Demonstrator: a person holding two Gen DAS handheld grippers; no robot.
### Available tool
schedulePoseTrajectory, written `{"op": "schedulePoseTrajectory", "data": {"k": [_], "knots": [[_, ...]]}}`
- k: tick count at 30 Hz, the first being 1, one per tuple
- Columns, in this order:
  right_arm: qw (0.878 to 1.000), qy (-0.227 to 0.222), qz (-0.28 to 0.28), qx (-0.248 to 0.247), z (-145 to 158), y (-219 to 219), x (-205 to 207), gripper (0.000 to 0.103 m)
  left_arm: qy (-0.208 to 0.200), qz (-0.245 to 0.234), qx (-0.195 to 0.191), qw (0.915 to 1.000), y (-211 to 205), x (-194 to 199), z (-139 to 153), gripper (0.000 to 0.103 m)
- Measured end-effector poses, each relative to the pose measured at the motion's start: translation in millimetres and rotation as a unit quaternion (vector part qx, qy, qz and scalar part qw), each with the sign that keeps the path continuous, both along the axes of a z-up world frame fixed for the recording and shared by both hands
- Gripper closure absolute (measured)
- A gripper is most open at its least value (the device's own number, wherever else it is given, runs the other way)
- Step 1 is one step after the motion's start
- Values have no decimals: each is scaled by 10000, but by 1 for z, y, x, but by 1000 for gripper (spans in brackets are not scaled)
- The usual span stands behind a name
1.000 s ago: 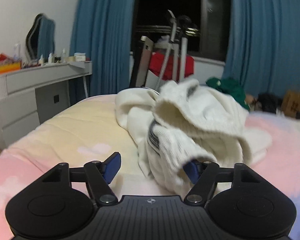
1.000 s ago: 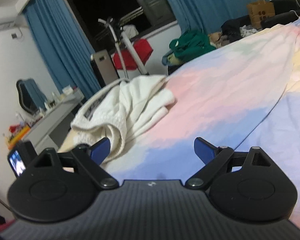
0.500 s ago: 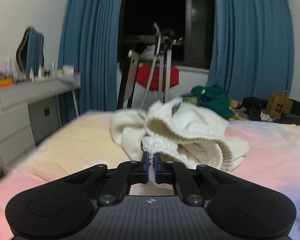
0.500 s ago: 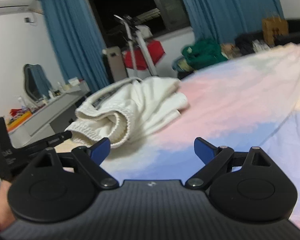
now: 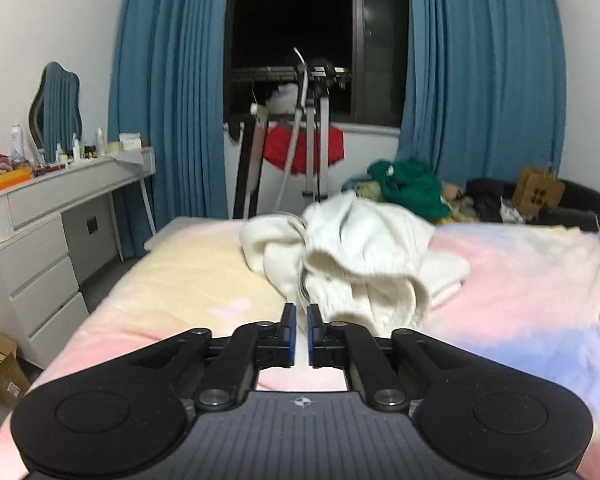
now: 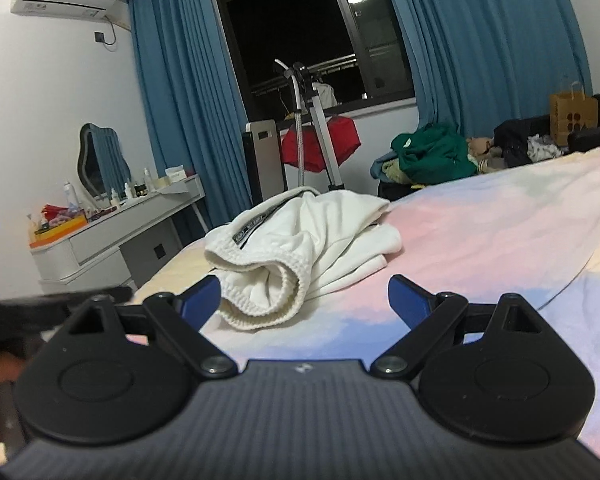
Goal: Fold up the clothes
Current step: 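Grasp the ribbed cuff of the white garment with the left gripper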
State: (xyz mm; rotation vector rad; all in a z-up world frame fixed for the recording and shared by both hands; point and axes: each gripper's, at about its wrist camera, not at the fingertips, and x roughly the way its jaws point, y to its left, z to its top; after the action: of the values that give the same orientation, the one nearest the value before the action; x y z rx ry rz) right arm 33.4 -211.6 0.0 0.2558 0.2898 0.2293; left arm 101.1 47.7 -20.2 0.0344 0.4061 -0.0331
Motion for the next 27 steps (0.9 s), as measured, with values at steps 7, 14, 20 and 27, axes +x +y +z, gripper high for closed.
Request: {"op": "schedulePoseTrajectory", "data": {"k": [7, 14, 20, 27], "knots": [[9994, 221, -45, 277, -7, -5, 6, 11, 244, 62, 365, 9990, -20, 44, -22, 60], [9958, 503, -124, 755, -21, -22, 14, 11, 682, 234, 631, 9954, -26, 111, -62, 55], [9908, 865, -207, 1018, -37, -28, 39, 11, 486, 50, 269, 9984, -25, 139, -72, 51], [9870, 1127, -80, 1145, -46, -24, 52, 11, 401, -40, -129, 9991, -26, 140, -72, 54]]}}
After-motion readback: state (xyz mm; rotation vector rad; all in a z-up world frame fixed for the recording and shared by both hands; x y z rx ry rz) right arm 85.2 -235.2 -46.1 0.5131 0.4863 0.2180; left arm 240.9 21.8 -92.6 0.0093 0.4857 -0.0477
